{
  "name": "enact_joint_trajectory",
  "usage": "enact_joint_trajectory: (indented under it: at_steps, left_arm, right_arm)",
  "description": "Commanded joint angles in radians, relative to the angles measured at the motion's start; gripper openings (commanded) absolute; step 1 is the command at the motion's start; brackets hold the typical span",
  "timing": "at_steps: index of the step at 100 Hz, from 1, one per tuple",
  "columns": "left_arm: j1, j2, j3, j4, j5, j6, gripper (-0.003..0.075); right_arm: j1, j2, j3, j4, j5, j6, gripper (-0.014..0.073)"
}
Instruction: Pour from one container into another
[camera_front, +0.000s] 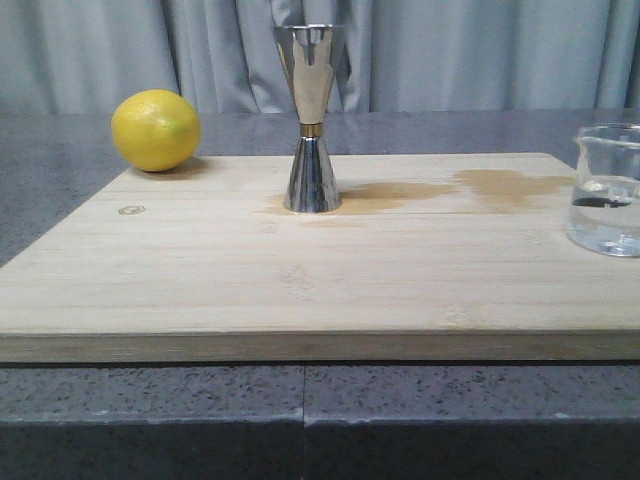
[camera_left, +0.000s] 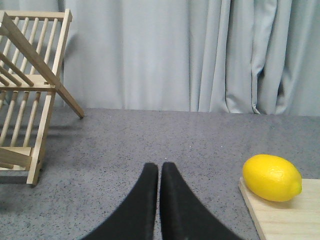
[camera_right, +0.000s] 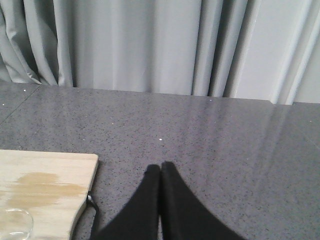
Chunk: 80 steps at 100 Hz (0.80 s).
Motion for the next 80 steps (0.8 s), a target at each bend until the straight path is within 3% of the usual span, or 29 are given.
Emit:
enact_joint_trajectory:
  at_steps: [1, 68, 74, 80]
  left_arm:
    - [-0.003, 0.024, -0.037, -0.005, -0.065, 0.002, -0.0019]
    - [-0.003, 0.024, -0.037, -0.022, -0.071, 0.002, -0.0018]
    - [-0.003, 0.024, -0.037, -0.023, -0.071, 0.001, 0.0]
    - [-0.003, 0.024, -0.037, -0.023, -0.071, 0.001, 0.0074]
  right_arm:
    - [-0.002, 0.022, -0.034, -0.003, -0.073, -0.014, -0.0072]
    - [-0.002, 0.022, -0.034, 0.007, -0.069, -0.01, -0.0069]
    - [-0.002, 0.022, -0.034, 0.007, -0.072, -0.003, -0.0024]
    - [-0.002, 0.022, -0.034, 0.007, -0.075, -0.003, 0.0065]
